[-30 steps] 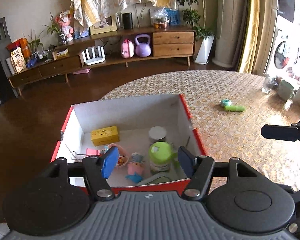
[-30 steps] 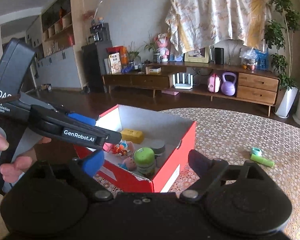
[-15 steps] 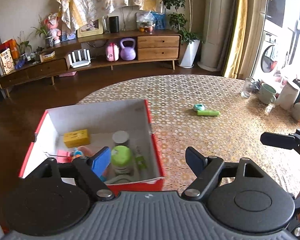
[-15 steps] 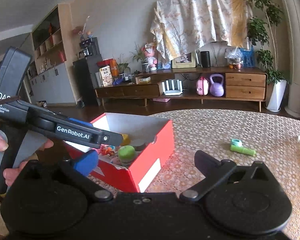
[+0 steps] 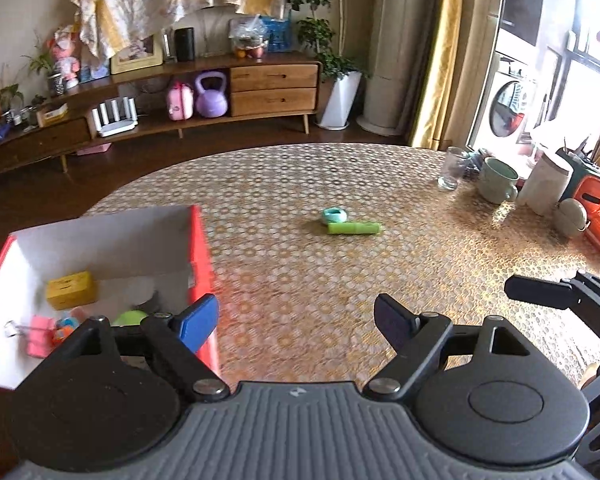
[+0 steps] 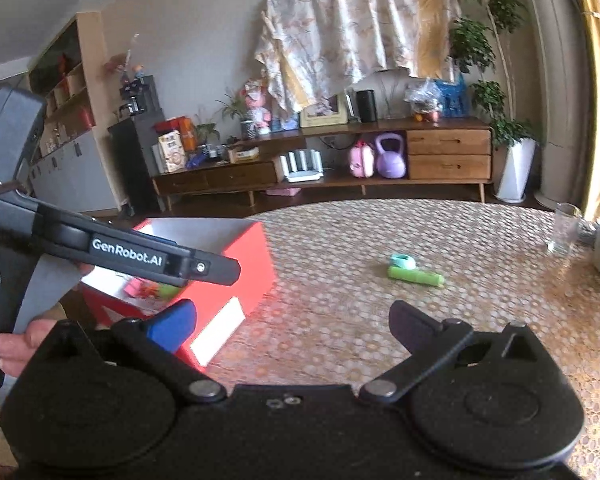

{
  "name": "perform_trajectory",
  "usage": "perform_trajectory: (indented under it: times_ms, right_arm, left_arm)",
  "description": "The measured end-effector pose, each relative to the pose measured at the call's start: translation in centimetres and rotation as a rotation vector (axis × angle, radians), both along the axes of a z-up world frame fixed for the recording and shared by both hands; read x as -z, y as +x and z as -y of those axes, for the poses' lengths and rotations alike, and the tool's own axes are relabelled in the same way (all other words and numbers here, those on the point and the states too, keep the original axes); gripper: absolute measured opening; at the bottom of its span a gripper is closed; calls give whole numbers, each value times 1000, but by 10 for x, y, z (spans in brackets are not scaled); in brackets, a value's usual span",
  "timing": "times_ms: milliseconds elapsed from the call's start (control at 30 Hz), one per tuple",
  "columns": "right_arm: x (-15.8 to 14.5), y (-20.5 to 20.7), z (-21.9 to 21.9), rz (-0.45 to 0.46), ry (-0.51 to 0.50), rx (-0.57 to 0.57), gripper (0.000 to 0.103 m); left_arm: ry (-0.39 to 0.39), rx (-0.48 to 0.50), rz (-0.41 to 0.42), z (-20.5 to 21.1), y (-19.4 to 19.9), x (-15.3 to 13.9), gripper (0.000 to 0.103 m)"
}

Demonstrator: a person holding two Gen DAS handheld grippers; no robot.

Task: Organize rigid objects
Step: 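Withdraw both tools from the box toward the teal tape roll and green highlighter, then grasp the teal tape roll with the left tool while the right tool grasps the green highlighter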

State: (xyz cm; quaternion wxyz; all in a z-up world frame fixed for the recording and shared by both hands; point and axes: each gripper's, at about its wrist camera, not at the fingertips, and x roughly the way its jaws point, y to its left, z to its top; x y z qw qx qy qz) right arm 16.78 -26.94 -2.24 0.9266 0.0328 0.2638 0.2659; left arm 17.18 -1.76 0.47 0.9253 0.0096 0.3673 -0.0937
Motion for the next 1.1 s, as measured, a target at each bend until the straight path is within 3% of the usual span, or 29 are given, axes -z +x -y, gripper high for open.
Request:
perform_trajectory:
  times_ms: [233, 533, 800, 1100]
  right_arm:
    - [19, 30, 28, -29, -35, 40, 103]
    - [45, 92, 39, -23, -146, -5, 102]
    - [70, 152, 16, -4, -272, -92, 100]
    - [96, 202, 8, -44, -291, -129, 88]
  left_arm:
    - [-31, 20, -25, 26, 37, 16, 97]
    - [53, -6, -90, 53, 104, 46, 98]
    - [13, -44, -105, 66, 171, 67, 98]
    - [61, -26, -114, 84, 231, 92, 98]
